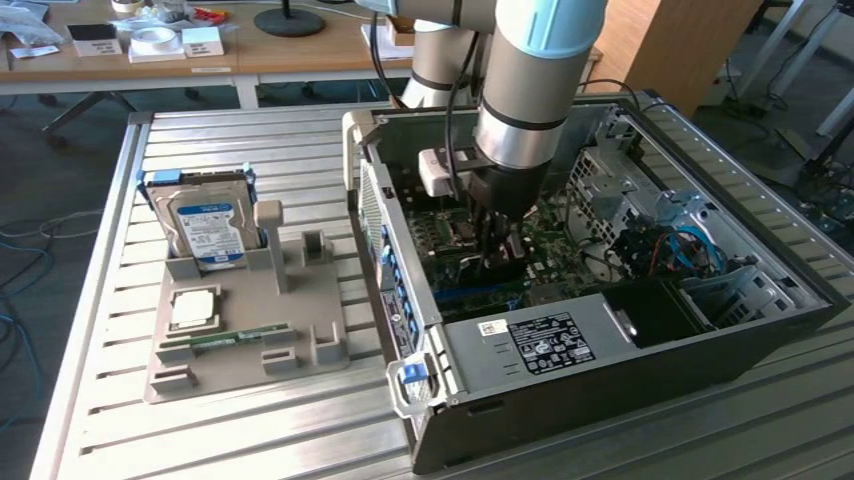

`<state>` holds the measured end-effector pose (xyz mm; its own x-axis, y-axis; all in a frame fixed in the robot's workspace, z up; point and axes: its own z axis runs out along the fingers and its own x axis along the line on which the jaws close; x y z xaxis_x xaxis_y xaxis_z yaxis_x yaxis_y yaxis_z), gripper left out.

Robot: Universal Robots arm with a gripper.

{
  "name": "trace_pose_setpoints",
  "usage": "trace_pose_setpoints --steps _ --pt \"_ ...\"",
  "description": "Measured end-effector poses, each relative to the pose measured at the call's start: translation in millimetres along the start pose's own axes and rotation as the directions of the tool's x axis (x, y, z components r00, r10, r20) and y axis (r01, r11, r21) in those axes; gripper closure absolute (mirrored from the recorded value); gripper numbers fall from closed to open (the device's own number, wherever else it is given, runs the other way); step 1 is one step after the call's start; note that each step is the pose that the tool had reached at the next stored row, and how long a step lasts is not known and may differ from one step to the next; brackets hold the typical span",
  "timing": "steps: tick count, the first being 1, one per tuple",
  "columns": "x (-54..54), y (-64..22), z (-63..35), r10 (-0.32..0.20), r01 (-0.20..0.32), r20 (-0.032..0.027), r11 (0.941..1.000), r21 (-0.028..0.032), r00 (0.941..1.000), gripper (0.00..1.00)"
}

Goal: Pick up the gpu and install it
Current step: 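Insert the gpu into the slot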

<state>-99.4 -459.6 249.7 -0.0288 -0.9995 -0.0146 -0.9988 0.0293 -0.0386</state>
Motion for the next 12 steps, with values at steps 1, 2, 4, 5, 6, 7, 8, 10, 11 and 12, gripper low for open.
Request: trace_pose_setpoints --steps 1,2,4,5,6,7,8,10,11,12 --pt "0.0 0.1 0.6 0.000 0.000 0.0001 1.0000 0.0001 1.0000 0.73" --pt "0.0 0.2 1.4 0.000 0.000 0.0000 1.0000 0.0000 1.0000 0.73" --pt "0.1 0.3 2.8 0.000 0.000 -0.0006 1.0000 -0.0003 1.0000 0.73" --pt "0.1 0.4 3.6 0.000 0.000 -0.0007 1.0000 -0.0003 1.0000 0.73" --pt "0.2 0.5 4.3 0.000 0.000 -0.0005 1.0000 -0.0002 1.0000 0.73" --pt "0.1 0.6 4.4 0.000 0.000 -0.0003 1.0000 -0.0002 1.0000 0.73" --pt "0.1 0.6 4.5 0.000 0.000 -0.0002 1.0000 -0.0002 1.0000 0.73" --pt "0.1 0.5 4.5 0.000 0.000 -0.0001 1.0000 -0.0001 1.0000 0.73" --pt "0.1 0.5 4.5 0.000 0.000 -0.0001 1.0000 -0.0001 1.0000 0.73" --pt "0.1 0.5 4.8 0.000 0.000 -0.0001 1.0000 0.0000 1.0000 0.73"
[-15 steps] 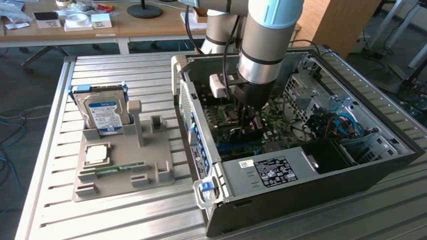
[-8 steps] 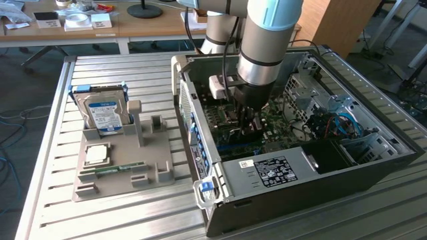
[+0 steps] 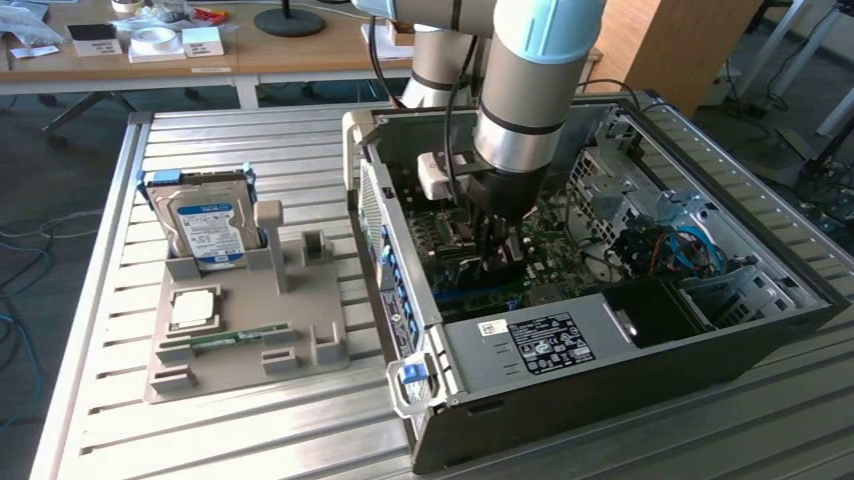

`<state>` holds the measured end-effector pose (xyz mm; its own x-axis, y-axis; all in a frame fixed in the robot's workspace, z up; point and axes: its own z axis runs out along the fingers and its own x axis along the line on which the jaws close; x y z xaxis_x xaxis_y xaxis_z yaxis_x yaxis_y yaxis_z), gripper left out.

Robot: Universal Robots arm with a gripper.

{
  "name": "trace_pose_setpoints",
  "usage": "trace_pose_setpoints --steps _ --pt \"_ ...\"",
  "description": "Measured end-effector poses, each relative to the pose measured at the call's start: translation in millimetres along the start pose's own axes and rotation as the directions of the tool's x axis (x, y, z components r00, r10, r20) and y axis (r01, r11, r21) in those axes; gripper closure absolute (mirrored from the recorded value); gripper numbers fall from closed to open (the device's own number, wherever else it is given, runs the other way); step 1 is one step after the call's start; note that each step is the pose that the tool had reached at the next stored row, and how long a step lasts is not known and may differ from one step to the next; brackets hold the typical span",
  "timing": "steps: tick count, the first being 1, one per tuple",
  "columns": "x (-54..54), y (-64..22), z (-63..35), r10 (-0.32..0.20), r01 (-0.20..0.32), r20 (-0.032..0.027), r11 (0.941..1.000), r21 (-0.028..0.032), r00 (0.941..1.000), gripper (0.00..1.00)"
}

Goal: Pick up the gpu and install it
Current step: 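Insert the gpu into the slot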

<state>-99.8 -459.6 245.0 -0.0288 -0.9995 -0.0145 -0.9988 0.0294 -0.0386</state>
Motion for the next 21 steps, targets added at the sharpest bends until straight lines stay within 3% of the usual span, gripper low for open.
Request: trace_pose_setpoints --steps 21 --pt "0.1 1.4 2.2 0.000 0.000 0.0000 1.0000 -0.0001 1.0000 0.73"
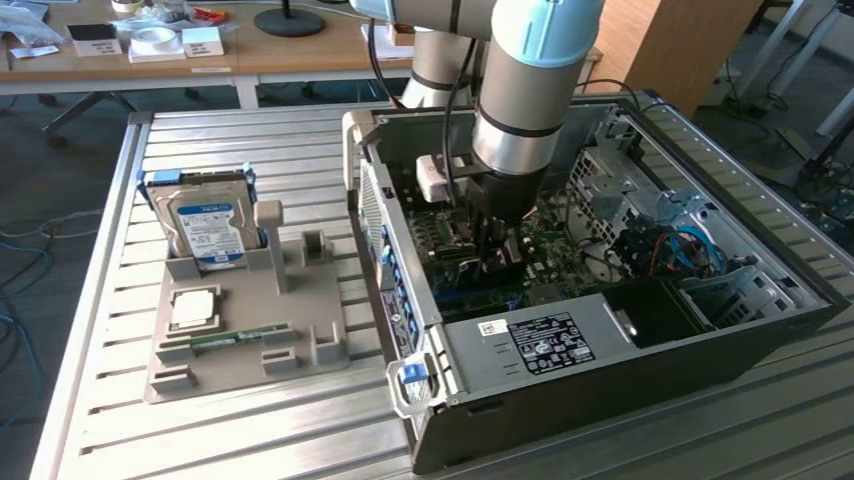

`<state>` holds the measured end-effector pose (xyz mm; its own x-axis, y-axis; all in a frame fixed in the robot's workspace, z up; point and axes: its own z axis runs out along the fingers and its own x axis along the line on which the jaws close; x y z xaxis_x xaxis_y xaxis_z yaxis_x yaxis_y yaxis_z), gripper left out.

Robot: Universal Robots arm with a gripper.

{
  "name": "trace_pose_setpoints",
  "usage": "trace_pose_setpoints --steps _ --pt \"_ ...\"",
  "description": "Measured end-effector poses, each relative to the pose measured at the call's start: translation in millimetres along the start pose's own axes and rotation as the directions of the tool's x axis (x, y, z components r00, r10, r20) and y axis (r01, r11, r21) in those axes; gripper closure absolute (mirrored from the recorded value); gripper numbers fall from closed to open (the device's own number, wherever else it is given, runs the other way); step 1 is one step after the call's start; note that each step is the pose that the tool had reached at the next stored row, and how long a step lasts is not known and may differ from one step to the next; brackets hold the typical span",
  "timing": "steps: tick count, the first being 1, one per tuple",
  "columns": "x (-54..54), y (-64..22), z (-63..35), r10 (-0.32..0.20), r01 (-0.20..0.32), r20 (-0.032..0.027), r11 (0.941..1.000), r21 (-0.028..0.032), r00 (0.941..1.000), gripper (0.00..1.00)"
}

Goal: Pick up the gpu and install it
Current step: 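Insert the gpu into the slot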

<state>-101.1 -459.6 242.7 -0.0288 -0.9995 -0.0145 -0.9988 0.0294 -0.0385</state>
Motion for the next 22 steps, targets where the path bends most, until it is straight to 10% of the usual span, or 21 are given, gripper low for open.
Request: trace_pose_setpoints --steps 13,22 --pt "0.0 -0.1 -2.4 0.000 0.000 -0.0001 1.0000 0.0000 1.0000 0.60" --pt "-0.6 -1.5 -39.3 0.000 0.000 0.0001 1.0000 0.0002 1.0000 0.60"
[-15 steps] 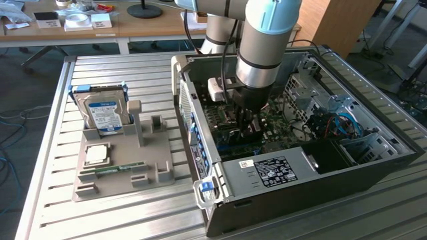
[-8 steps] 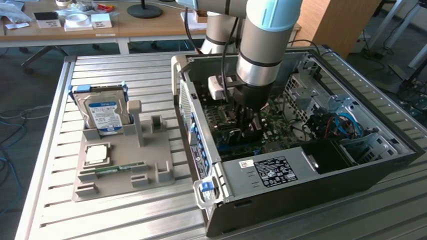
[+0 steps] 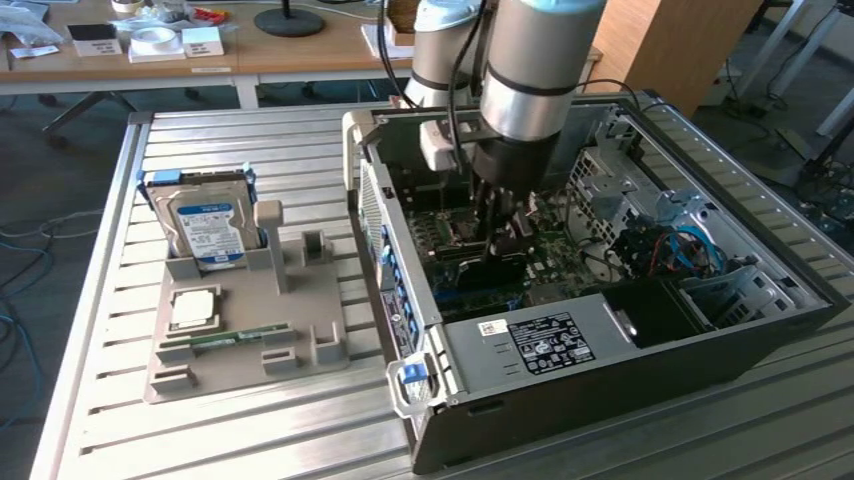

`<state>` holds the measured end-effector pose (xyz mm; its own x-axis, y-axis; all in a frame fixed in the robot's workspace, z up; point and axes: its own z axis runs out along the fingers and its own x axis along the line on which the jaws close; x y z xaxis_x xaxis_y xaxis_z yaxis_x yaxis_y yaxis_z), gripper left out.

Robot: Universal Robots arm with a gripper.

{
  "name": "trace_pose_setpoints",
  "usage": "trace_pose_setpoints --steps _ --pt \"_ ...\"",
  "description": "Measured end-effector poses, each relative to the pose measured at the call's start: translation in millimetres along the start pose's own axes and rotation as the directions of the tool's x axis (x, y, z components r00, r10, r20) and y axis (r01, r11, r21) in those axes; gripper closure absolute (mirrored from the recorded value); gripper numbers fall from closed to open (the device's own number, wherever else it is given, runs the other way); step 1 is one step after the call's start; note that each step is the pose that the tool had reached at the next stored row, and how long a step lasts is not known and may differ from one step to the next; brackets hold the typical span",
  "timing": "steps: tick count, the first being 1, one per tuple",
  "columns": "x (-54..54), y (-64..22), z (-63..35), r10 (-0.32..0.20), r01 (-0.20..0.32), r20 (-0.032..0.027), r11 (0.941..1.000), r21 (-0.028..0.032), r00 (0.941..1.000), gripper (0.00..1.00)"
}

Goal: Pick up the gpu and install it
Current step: 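Insert the gpu into the slot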

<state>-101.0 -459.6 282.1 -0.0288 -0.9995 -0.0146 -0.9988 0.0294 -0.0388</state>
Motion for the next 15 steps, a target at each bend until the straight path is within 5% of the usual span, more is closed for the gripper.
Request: trace_pose_setpoints --steps 9,15 --pt "-0.5 -1.5 -38.6 0.000 0.000 0.0000 1.0000 0.0012 1.0000 0.60" --pt "-0.7 -1.8 -46.1 0.000 0.000 0.0001 1.0000 0.0013 1.0000 0.60"
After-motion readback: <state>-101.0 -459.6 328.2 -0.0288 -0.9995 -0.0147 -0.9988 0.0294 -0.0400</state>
